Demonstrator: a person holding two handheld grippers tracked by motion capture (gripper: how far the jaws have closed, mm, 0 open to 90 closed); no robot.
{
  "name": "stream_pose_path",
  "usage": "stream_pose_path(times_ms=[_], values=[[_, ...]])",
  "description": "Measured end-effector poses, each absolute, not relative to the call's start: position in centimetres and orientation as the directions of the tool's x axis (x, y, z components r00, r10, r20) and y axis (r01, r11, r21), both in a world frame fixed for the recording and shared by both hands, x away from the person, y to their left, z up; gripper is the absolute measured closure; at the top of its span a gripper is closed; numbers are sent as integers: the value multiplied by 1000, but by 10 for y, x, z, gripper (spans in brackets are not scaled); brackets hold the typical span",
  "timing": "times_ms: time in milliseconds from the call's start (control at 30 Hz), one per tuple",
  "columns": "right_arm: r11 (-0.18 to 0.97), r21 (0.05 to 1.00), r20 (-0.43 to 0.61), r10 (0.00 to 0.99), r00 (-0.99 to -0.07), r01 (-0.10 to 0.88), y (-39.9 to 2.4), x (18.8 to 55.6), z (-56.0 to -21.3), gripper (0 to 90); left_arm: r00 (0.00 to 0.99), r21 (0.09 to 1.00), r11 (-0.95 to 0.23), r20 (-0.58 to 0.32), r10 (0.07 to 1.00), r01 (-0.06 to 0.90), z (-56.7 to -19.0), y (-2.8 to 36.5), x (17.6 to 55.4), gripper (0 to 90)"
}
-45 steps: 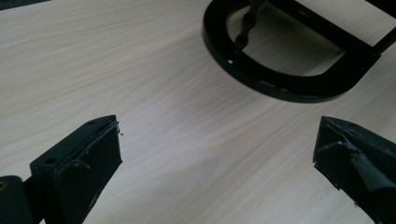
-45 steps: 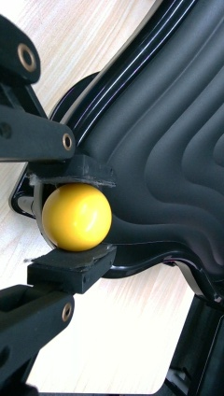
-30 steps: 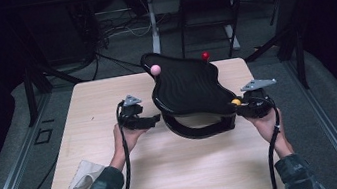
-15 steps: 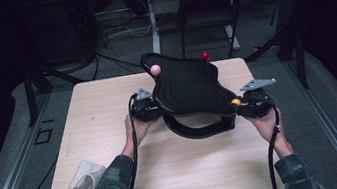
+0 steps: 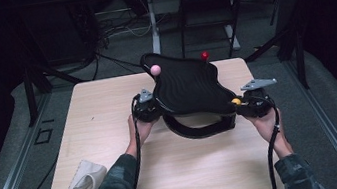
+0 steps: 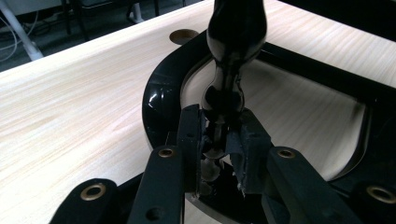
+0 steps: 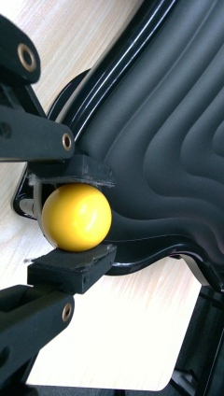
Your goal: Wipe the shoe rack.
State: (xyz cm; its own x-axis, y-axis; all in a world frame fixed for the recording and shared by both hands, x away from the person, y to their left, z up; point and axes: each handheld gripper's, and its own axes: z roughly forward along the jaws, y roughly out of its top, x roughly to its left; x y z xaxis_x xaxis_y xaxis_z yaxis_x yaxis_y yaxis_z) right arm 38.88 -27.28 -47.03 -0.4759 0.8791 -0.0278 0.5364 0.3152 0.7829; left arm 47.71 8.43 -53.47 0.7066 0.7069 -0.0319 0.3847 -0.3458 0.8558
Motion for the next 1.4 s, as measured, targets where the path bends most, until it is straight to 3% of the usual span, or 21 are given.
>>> stream_pose_path(times_ms=[333, 1100, 1400], values=[[315, 793, -20, 868, -495, 521, -264, 392, -472, 594, 695, 844, -371, -2, 719, 387, -532, 101, 456, 753], [334, 793, -32, 858, -512, 510, -228, 406, -477, 590, 610, 826, -306, -56, 790, 473, -529, 134, 400, 752], [346, 782, -41, 858, -512, 518, -229, 392, -467, 499, 618, 834, -307, -52, 785, 460, -531, 137, 389, 751]])
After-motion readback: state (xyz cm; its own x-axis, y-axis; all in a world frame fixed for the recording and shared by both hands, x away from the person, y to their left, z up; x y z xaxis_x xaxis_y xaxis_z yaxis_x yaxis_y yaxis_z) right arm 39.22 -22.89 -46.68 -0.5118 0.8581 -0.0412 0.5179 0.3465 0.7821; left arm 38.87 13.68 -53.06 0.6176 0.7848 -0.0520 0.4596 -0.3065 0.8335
